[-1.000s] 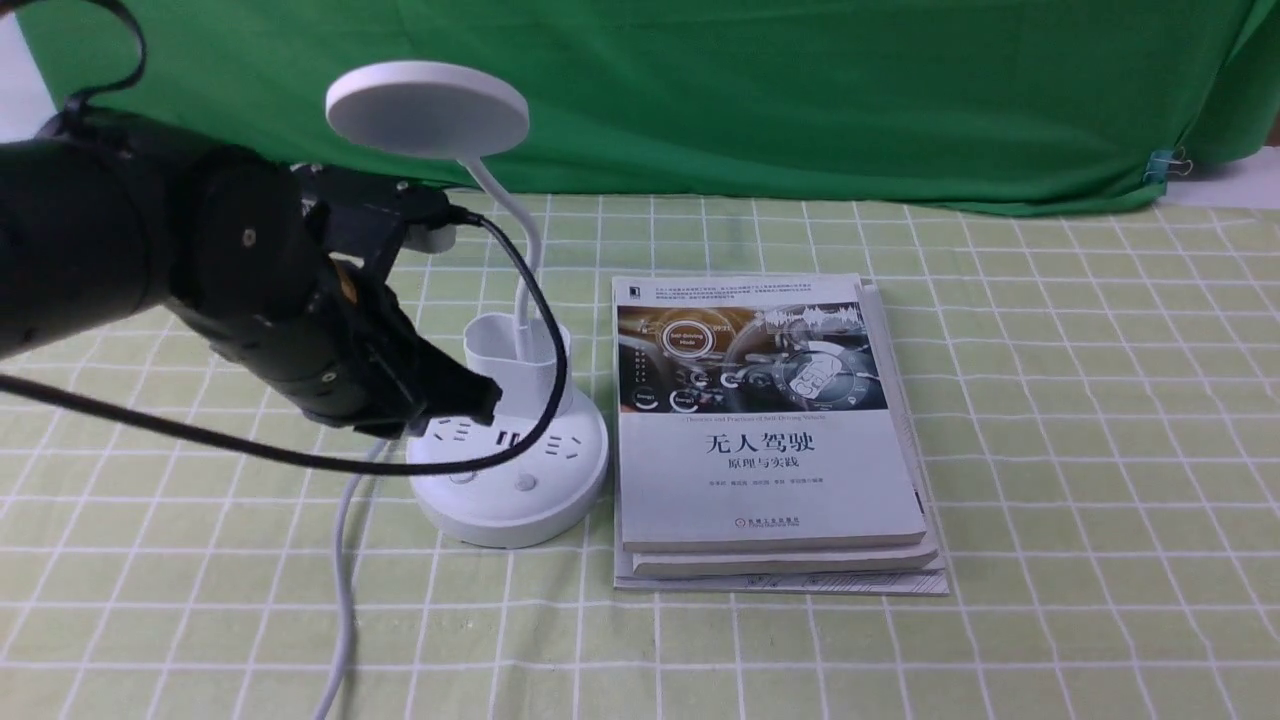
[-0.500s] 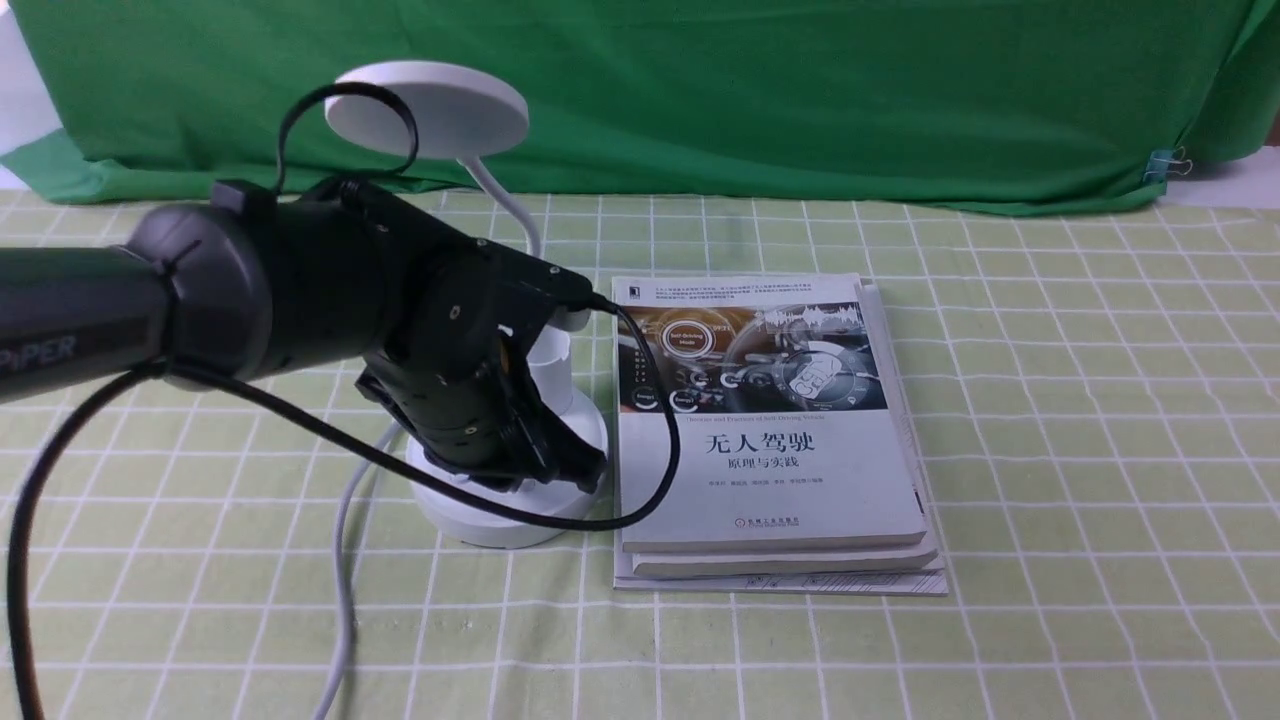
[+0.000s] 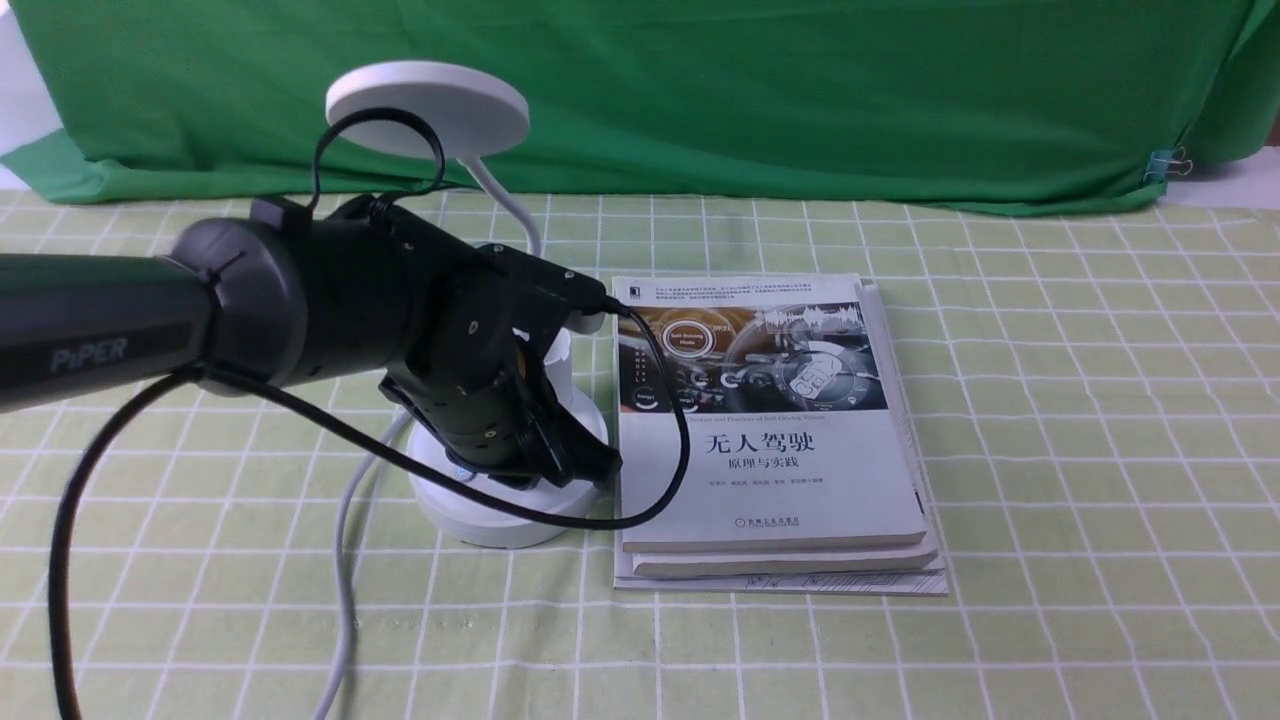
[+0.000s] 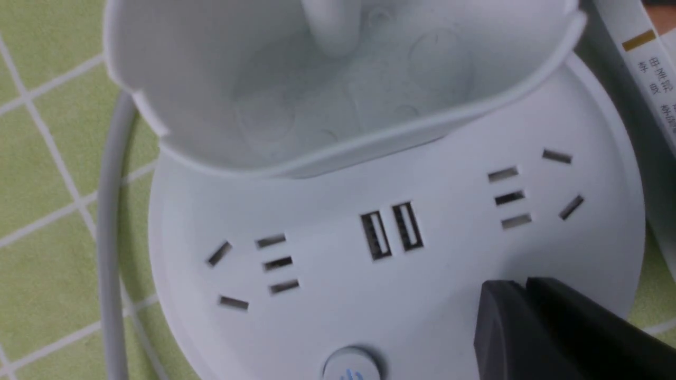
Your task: Turn on the table lamp on the green coffee tablecloth with your hand.
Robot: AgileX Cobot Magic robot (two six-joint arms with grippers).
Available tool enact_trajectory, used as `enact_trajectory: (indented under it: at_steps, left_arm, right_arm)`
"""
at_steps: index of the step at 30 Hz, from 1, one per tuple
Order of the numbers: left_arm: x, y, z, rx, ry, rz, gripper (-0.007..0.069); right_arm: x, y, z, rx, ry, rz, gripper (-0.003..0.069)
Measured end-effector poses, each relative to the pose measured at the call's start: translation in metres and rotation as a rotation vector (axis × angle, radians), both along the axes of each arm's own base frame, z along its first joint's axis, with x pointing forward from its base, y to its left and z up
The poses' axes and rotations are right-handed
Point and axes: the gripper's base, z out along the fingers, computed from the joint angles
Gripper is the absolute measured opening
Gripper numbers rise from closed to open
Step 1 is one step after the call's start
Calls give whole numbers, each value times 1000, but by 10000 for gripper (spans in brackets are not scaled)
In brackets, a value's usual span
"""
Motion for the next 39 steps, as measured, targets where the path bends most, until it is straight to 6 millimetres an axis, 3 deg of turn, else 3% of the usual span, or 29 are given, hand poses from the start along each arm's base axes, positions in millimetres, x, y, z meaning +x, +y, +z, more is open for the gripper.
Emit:
enact_trajectory:
  at_steps: [12, 17, 18, 22, 26, 27, 29, 34, 39]
  left_arm:
    - [-3, 1, 3, 1, 21, 4, 14]
    - [-21, 11, 32, 15, 30, 0, 14]
    - [-31, 17, 46, 8, 7, -9, 14]
    - [-73, 37, 67, -35, -26, -10, 14]
    - [-131, 65, 76, -134, -110, 18, 14]
    - [-134, 67, 74, -138, -112, 23, 14]
    - [-165, 83, 79, -228, -227, 56, 14]
    - [-208, 107, 99, -399, -503, 64, 15]
    - [-238, 124, 115, -488, -708, 43, 19]
  right_arm:
    - [0, 0, 0, 0, 0, 0, 242]
    - [0, 0, 0, 0, 0, 0, 242]
    - [0, 0, 0, 0, 0, 0, 242]
    - [0, 0, 0, 0, 0, 0, 242]
    - [0, 0, 0, 0, 0, 0, 242]
    - [0, 0, 0, 0, 0, 0, 242]
    - [0, 0, 0, 0, 0, 0, 244]
    - [0, 0, 0, 0, 0, 0, 244]
    - [0, 0, 0, 0, 0, 0, 244]
